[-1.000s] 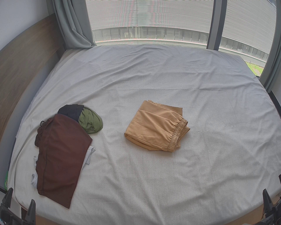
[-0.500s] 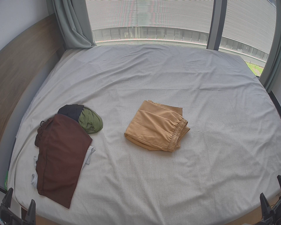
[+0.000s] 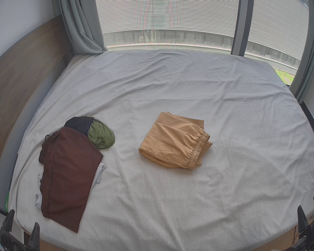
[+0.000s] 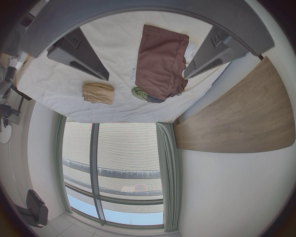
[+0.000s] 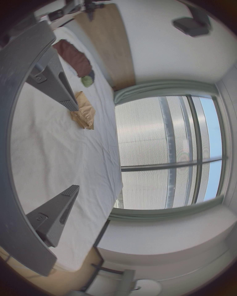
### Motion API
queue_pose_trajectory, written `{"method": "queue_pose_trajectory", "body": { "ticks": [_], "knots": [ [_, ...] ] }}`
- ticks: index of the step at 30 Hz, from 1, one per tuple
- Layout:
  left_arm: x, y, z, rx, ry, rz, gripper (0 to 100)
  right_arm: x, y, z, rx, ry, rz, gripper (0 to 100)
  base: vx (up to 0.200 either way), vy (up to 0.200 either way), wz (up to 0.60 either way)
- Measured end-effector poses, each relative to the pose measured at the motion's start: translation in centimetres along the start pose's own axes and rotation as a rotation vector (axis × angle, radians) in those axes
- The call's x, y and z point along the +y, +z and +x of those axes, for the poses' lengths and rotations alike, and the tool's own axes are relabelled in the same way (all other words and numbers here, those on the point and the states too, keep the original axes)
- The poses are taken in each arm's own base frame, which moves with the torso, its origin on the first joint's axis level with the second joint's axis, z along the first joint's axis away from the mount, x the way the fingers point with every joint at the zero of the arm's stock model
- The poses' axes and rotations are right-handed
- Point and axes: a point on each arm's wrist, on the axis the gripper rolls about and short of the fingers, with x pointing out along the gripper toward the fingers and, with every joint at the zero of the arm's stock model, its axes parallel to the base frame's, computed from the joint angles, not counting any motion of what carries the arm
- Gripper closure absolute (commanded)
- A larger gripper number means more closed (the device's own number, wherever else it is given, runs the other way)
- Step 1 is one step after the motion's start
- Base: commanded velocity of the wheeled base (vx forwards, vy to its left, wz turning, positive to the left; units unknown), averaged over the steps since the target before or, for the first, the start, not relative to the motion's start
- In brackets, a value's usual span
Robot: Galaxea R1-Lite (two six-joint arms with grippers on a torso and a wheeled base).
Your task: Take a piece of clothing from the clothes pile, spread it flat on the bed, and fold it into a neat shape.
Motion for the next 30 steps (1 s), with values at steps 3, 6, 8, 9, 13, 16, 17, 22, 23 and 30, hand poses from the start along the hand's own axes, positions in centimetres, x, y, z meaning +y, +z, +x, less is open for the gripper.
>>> {"method": "queue_pose_trajectory", "body": {
  "ticks": [3,6,8,9,13,16,17,22,23,30],
  "knots": [
    [0.0,0.0,0.0,0.0,0.0,0.0,0,-0.02,0.19,0.0,-0.019,-0.012,0.102,0,0.0,0.0,0.0],
    [0.0,0.0,0.0,0.0,0.0,0.0,0,-0.02,0.47,-0.01,-0.047,-0.016,0.13,0,0.0,0.0,0.0],
    [0.0,0.0,0.0,0.0,0.0,0.001,0,-0.03,0.42,-0.01,-0.043,-0.022,0.108,0,0.0,0.0,0.0],
    [0.0,0.0,0.0,0.0,0.0,0.0,0,-0.03,0.36,0.0,-0.037,-0.024,0.083,0,0.0,0.0,0.0],
    [0.0,0.0,0.0,0.0,-0.001,0.0,0,0.05,0.32,0.0,-0.03,0.008,-0.103,0,0.0,0.0,0.0],
    [0.0,0.0,0.0,0.0,-0.001,0.0,0,0.13,0.26,0.0,-0.027,0.042,-0.21,0,0.0,0.0,0.0],
    [0.0,0.0,0.0,0.0,-0.001,0.0,0,0.13,0.23,0.0,-0.025,0.043,-0.226,0,0.0,0.0,0.0],
    [0.0,0.0,0.0,0.0,-0.001,0.0,0,0.08,-0.16,0.0,0.015,0.033,-0.185,0,0.0,0.0,0.0],
    [0.0,0.0,0.0,0.0,-0.001,0.0,0,0.07,-0.21,0.0,0.02,0.031,-0.155,0,0.0,0.0,0.0],
    [0.0,0.0,0.0,0.001,-0.001,0.0,0,0.04,-0.46,0.0,0.046,0.023,-0.052,0,0.0,0.0,0.0]
  ]
}}
